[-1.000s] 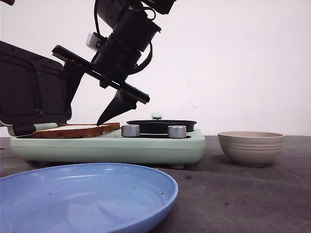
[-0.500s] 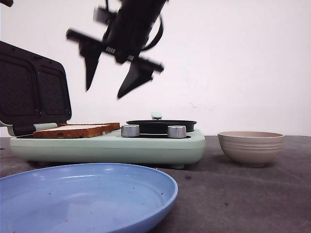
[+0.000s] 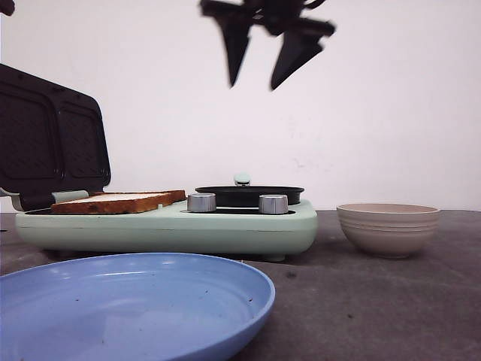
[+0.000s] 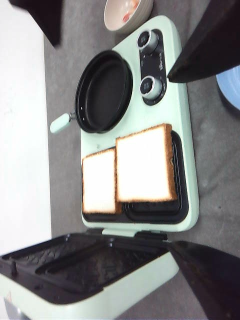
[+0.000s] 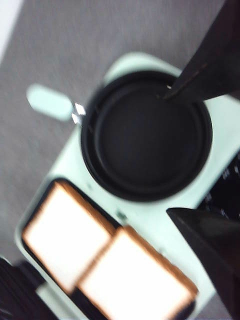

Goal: Make breakfast with bread and shrimp
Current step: 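Raise the right gripper and withdraw it from the grill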

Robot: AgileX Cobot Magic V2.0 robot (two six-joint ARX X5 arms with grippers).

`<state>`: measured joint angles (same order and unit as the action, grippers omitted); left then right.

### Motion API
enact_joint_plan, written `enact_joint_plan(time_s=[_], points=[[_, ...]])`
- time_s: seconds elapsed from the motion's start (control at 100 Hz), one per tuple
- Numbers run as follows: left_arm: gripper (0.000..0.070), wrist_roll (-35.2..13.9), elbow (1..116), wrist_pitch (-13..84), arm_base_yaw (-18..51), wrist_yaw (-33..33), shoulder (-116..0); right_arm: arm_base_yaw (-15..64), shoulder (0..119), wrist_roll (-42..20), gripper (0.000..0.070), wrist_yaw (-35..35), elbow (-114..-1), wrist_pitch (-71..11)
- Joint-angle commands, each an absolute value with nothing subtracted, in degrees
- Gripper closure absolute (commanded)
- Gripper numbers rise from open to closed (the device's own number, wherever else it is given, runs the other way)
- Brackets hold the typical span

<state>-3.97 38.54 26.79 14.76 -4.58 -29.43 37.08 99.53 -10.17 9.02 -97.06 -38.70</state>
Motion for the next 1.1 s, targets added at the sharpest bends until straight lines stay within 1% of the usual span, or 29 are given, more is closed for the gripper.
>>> enact_joint_plan(time_s=[0.0, 0.12, 0.22, 0.39, 0.5, 0.65, 0.76, 0.93, 1.09], points=[[0.0145, -3.42, 38.72, 26.15, 14.96, -4.27, -29.47, 36.99, 98.76, -8.25, 0.0289, 8.91, -98.67, -38.70], [0.0144, -3.42, 38.72, 26.13, 14.96, -4.21, -29.50, 35.14, 96.97, -6.46, 0.0289, 8.25, -98.52, -39.66], [0.0145, -3.44, 38.72, 26.13, 14.96, -4.10, -29.47, 33.41, 95.37, -6.39, 0.0289, 5.26, -97.54, -39.75], [0.0145, -3.49, 38.72, 26.13, 14.96, -3.99, -29.47, 31.48, 90.45, -6.37, 0.0290, 3.62, -91.39, -36.71], [0.0145, -3.60, 38.72, 26.13, 14.96, -3.99, -29.47, 30.52, 85.06, -6.02, 0.0290, 1.93, -82.98, -30.98], [0.0145, -3.73, 38.72, 26.11, 14.96, -3.99, -29.47, 30.17, 75.46, -2.96, 0.0291, 0.27, -67.83, -21.50], [0.0145, -3.77, 38.72, 26.09, 14.96, -3.99, -29.47, 30.17, 68.14, -2.57, 0.0291, -0.01, -57.12, -15.92], [0.0145, -4.14, 38.72, 26.11, 14.96, -4.01, -29.50, 30.20, 58.78, -3.86, 0.0291, -0.05, -44.73, -11.18], [0.0145, -4.16, 38.72, 26.15, 14.96, -4.03, -29.50, 30.17, 52.23, -5.19, 0.0291, 0.01, -37.26, -8.80]])
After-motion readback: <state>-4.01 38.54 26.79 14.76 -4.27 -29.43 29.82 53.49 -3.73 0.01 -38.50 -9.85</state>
